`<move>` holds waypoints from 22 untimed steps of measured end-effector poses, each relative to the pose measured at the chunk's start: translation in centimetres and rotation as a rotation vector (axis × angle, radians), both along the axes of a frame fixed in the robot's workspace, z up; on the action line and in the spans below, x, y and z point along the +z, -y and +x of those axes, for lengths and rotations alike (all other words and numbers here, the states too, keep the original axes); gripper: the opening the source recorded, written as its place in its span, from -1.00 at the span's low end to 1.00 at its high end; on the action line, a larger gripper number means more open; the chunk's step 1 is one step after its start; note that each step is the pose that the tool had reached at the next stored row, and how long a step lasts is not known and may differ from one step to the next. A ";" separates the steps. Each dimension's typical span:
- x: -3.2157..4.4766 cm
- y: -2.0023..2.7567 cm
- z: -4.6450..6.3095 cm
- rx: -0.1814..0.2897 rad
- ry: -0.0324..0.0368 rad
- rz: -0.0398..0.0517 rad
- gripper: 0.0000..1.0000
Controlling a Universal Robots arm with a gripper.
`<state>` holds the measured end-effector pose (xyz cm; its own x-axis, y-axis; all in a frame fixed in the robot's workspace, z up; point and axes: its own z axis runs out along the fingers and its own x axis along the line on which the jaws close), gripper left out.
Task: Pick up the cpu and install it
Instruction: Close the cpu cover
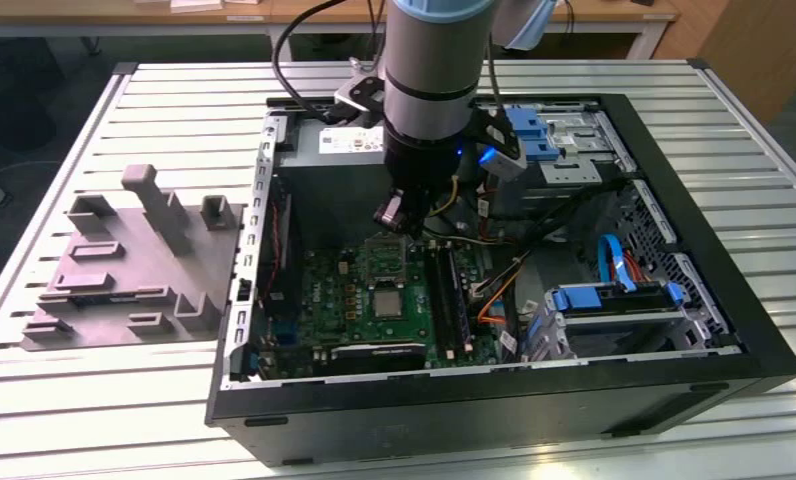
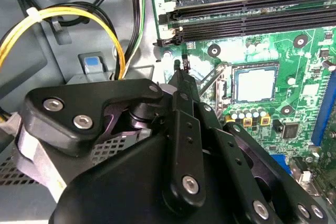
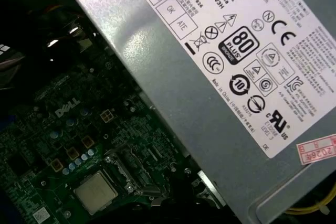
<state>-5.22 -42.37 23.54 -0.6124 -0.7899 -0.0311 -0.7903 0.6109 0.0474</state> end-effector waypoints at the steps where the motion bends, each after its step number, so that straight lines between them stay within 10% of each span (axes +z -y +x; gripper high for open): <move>1: 0.10 0.00 0.0 0.001 0.0000 0.0000 -0.79; 22: 0.78 0.00 -0.1 0.059 -0.0002 0.0000 -0.79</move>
<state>-5.37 -42.36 24.32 -0.5647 -0.8247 -0.0310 -0.8250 0.5631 0.0476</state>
